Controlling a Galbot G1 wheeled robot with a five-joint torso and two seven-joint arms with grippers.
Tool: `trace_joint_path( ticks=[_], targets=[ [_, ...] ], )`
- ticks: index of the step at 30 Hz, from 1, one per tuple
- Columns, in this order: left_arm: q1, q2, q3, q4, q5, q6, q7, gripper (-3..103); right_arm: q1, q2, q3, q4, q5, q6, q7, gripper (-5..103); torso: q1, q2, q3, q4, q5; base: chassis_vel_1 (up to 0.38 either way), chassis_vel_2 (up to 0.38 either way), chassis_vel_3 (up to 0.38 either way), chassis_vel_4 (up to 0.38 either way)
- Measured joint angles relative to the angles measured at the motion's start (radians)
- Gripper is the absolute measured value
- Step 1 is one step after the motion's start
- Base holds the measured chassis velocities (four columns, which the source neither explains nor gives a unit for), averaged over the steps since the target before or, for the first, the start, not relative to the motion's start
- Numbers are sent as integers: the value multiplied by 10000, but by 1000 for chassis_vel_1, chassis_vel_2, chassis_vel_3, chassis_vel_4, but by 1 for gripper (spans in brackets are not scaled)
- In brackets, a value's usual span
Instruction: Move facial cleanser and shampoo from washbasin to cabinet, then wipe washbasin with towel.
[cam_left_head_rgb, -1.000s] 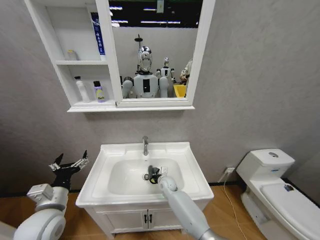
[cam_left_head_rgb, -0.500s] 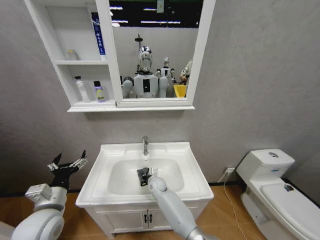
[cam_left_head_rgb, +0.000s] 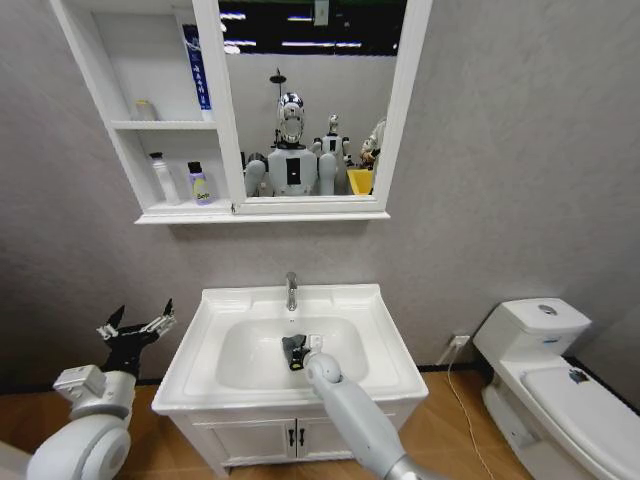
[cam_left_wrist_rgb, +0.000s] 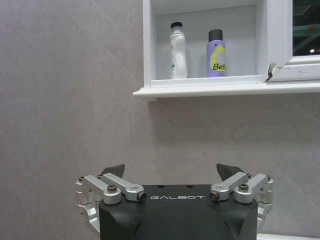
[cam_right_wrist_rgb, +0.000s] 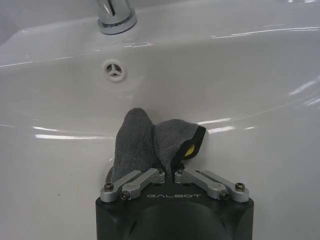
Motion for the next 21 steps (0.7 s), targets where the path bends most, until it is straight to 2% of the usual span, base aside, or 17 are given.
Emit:
trace_joint_path(
  ticks=[5, 21],
  targets=[
    [-102, -4, 82, 26, 1, -1, 5, 100, -82, -605, -12, 587, 60, -262, 347, 3, 0, 0, 0, -1, 0, 0, 0, 0, 0],
    [-181, 2, -84, 17, -126, -8, 58, 100, 145, -1322, 96, 1413, -110, -618, 971, 3, 0, 0, 0, 1, 0, 0, 0, 0, 0]
  ],
)
